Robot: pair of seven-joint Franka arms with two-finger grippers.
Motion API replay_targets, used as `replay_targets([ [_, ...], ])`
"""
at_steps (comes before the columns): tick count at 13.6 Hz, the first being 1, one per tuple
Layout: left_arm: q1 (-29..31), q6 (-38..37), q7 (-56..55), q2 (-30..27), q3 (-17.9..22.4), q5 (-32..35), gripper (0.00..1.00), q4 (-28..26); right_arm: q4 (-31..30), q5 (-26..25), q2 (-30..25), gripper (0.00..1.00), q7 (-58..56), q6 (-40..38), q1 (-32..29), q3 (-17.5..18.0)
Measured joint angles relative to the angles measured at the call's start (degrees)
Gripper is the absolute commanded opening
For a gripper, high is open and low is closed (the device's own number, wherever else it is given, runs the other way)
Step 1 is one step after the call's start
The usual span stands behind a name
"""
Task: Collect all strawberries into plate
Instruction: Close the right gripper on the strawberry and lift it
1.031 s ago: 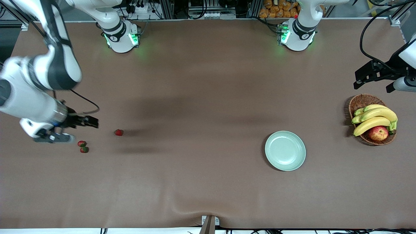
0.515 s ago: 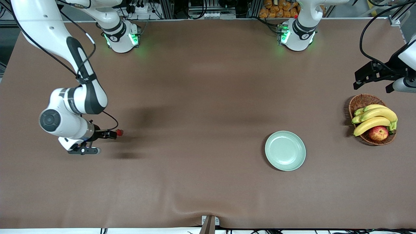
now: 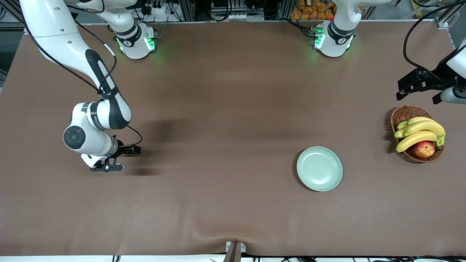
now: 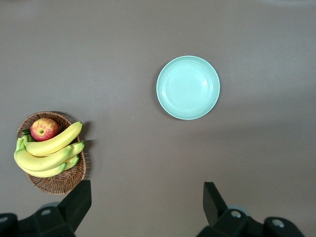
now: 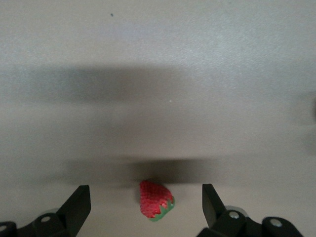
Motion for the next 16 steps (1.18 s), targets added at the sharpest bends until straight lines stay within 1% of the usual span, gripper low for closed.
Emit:
replay_targets([
  [5,0.0,0.0,0.0,0.0,0.0,0.0,1.0,-0.2,-0.5,0.0,0.7,0.99,0.0,0.0,0.0,0.3],
  [7,0.0,0.0,0.0,0.0,0.0,0.0,1.0,-0.2,-0.6,0.0,1.8,0.81,0.0,0.2,0.0,0.3],
  [8,0.0,0.0,0.0,0.0,0.0,0.0,1.0,-0.2,-0.6,0.0,2.1,0.67,0.0,0.3,0.0,0.3],
  [9,0.0,0.0,0.0,0.0,0.0,0.0,1.0,-0.2,-0.6,0.0,2.2,0.48,0.0,0.4,0.0,0.3],
  [10,0.0,0.0,0.0,0.0,0.0,0.0,1.0,-0.2,-0.6,0.0,2.3,0.39,0.0,0.4,0.0,0.3],
  [13,0.0,0.0,0.0,0.0,0.1,0.0,1.0,-0.2,-0.6,0.0,2.3,0.13,0.0,0.3,0.0,0.3],
  [14,0.0,0.0,0.0,0.0,0.1,0.0,1.0,-0.2,-0.5,0.0,2.2,0.07,0.0,0.4,0.0,0.3],
  [15,0.0,0.0,0.0,0.0,0.2,0.0,1.0,-0.2,-0.5,0.0,2.2,0.03,0.0,0.4,0.0,0.3],
  [16,0.0,0.0,0.0,0.0,0.1,0.0,1.0,-0.2,-0.5,0.0,2.2,0.02,0.0,0.4,0.0,0.3],
])
